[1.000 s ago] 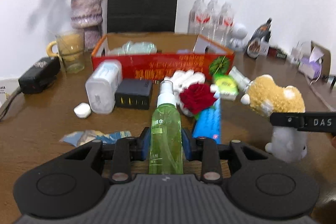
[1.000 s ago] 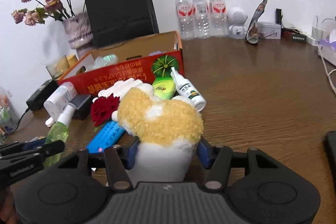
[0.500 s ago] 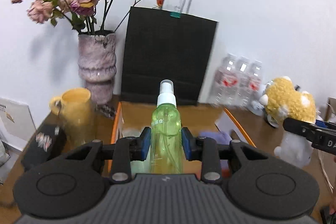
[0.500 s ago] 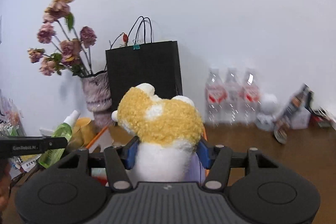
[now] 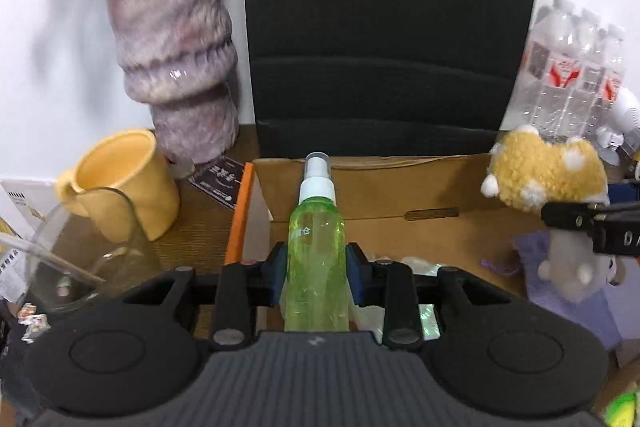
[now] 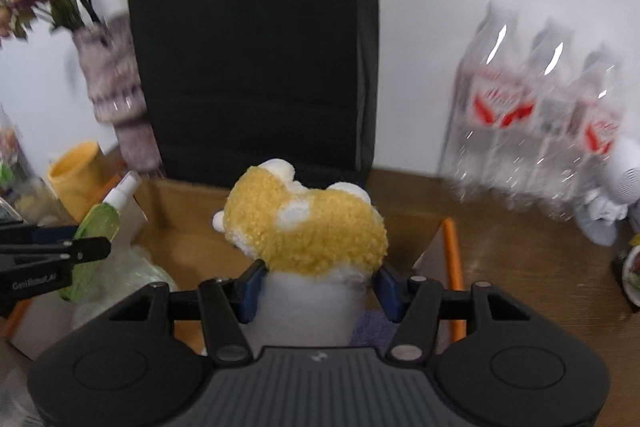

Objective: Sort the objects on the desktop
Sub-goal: 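Release the spray bottle and plush sheep into the cardboard box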

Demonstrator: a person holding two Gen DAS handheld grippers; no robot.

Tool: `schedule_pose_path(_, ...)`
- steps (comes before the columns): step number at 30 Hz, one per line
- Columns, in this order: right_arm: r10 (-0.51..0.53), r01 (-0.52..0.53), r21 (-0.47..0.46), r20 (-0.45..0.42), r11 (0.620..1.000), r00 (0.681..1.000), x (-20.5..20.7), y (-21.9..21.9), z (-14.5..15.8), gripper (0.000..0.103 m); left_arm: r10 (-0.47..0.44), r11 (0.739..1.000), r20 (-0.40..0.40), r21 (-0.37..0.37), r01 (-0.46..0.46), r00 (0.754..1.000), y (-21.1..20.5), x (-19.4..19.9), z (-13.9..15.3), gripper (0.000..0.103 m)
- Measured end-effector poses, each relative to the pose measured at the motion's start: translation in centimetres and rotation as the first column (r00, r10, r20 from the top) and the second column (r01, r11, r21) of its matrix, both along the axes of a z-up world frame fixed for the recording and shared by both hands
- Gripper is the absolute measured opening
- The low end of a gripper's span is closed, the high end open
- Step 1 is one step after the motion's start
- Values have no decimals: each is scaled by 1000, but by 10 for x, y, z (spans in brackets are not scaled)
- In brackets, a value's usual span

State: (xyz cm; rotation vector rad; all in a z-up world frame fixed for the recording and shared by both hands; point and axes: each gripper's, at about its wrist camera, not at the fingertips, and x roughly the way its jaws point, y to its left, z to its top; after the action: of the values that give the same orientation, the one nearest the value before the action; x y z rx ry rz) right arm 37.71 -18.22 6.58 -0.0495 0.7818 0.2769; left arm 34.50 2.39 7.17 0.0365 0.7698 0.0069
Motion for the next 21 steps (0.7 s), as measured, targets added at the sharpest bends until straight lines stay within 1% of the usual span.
schedule_pose_path(3, -22, 21, -25, -67, 999, 998, 8, 2, -12, 62, -11, 1000, -12, 16, 12, 1000, -2, 2, -6, 33)
schedule_pose_path(4, -33, 31, -25, -83, 999, 996, 9, 2, -14, 66, -12, 1000, -10, 23, 12, 1000, -3, 2, -7, 33)
schedule_pose_path(5, -41, 39, -23, -85, 999, 996, 7, 1, -14, 73, -16, 1000, 13, 27, 16, 1000, -4, -1, -4, 33)
schedule_pose_path(6, -47, 45, -20, -83, 999, 995, 5, 1, -12, 75, -22, 999, 35, 27, 21, 999, -5, -5, -1, 33)
schedule_pose_path(8, -55, 55, -14, -60, 998, 997, -2, -3, -5, 79, -32, 999, 53, 26, 30, 998, -5, -14, 7, 33)
schedule_pose_path(10, -52, 53, 4, -58, 999, 997, -10, -6, 4, 82, -35, 999, 68, 14, 34, 997, -1, -21, 16, 36)
schedule_pose_path(13, -41, 42, 7, -88, 999, 995, -24, -7, 11, 83, -28, 999, 69, -16, 29, 997, 7, -29, 26, 45)
schedule_pose_path(14, -39, 40, 4, -103, 999, 994, -29, -6, 13, 86, -23, 1000, 66, -18, 24, 998, 9, -33, 30, 46)
schedule_pose_path(16, -27, 28, 7, -131, 1000, 991, -40, -6, 16, 86, -17, 1000, 57, -13, 18, 998, 10, -41, 37, 48)
schedule_pose_path(18, -31, 34, 21, -128, 999, 991, -51, -7, 20, 87, -24, 1000, 55, -4, 24, 998, 9, -53, 46, 57)
schedule_pose_path(19, -36, 40, 36, -121, 999, 992, -59, -8, 24, 87, -28, 1000, 60, -3, 28, 998, 9, -61, 52, 60)
schedule_pose_path(20, -41, 47, 54, -113, 997, 993, -67, -9, 28, 88, -28, 1000, 71, 1, 28, 997, 8, -69, 58, 66)
schedule_pose_path(21, -46, 53, 72, -105, 996, 993, -76, -10, 32, 89, -25, 1000, 87, 7, 24, 996, 7, -77, 64, 69)
